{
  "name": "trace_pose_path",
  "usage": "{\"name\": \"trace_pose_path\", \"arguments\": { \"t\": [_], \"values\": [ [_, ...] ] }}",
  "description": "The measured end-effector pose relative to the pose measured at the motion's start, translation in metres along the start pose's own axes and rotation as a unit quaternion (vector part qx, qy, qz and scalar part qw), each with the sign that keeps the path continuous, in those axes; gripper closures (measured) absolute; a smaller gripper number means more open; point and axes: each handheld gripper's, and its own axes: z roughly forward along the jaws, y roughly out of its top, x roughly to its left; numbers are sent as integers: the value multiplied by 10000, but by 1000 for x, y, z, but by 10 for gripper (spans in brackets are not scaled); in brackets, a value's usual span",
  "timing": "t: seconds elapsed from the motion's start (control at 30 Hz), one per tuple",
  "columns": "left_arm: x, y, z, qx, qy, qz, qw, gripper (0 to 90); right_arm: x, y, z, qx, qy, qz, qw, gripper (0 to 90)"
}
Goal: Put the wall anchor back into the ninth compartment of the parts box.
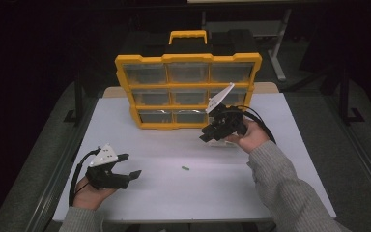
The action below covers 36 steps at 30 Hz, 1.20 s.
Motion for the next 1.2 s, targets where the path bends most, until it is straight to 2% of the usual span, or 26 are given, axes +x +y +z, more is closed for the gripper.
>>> {"name": "trace_pose_path", "arguments": {
  "t": [0.23,0.4,0.5,0.8,0.9,1.0,1.1,1.2],
  "values": [
    [1,-1,0,12,9,3,10000,252,10,0,15,4,106,-16,9999,623],
    [1,-1,0,10,16,11,10000,252,18,1,26,118,180,25,9998,612],
    [2,-2,-1,33,25,23,10000,252,19,1,35,96,202,-78,9997,606],
    [3,-2,0,80,45,65,9999,252,29,-2,61,219,250,-162,9993,590],
    [2,-3,0,27,41,-26,10000,252,32,-3,69,292,271,-162,9991,590],
    [2,-3,0,16,46,-29,10000,252,34,-4,78,305,285,-189,9989,592],
    [2,-3,0,21,55,-23,10000,252,39,-5,85,443,288,-140,9985,593],
    [2,-3,0,25,55,-57,10000,252,40,-6,92,458,265,-268,9982,601]
  ]
}}
